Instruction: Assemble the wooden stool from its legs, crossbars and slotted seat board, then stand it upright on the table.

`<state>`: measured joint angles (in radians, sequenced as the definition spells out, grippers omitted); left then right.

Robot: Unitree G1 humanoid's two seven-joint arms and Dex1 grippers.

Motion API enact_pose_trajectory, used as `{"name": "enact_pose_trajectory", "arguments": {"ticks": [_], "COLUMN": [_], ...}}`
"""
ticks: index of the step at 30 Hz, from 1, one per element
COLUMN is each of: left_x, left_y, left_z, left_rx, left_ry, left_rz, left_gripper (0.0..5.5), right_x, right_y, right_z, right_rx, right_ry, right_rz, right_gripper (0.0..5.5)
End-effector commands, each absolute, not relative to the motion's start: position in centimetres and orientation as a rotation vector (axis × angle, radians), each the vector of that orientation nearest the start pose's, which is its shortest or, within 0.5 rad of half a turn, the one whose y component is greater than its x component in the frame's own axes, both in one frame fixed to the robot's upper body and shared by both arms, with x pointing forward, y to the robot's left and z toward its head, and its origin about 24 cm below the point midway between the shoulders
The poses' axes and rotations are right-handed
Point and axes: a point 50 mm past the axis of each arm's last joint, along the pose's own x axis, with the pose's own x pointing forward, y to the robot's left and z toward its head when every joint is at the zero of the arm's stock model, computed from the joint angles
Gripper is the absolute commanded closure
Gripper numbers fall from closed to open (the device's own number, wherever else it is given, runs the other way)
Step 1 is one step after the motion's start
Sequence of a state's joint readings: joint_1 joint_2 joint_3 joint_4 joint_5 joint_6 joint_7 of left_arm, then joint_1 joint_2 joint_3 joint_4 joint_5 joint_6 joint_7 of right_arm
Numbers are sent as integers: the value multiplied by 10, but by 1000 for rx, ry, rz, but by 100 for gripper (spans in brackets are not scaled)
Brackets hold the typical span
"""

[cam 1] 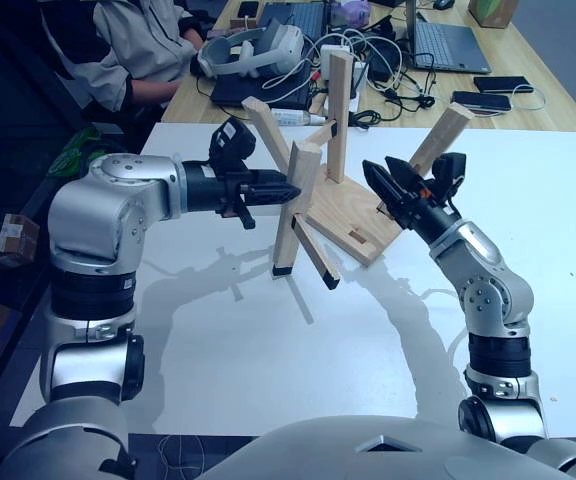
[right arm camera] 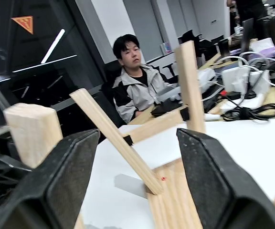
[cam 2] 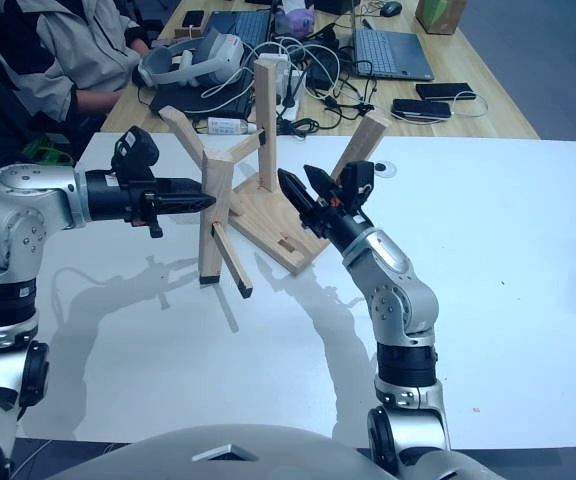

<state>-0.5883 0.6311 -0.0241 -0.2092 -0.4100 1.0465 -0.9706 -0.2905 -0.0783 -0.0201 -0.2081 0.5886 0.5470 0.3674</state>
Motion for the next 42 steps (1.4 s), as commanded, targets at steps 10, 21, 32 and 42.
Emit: {"name": "enact_pose_trajectory", "arguments": {"ticks": [10,21,32,42], "left_x": [291,291,290,289], "left_y": [138,121,116,116], "left_z": [181,168,163,165], "left_rx": [140,114,99,106], "left_ry": [316,285,273,261], "left_rz": [-1081,-1107,-1108,-1111], "left_gripper": [451,451,451,451], "right_x": [286,287,287,286], "right_y": [-75,-71,-70,-69], "right_z": [130,121,122,122], "right_rx": [459,462,465,464], "right_ry": [44,71,68,69], "right_rz": [769,776,790,797], "right_gripper": [250,250,250,250]}}
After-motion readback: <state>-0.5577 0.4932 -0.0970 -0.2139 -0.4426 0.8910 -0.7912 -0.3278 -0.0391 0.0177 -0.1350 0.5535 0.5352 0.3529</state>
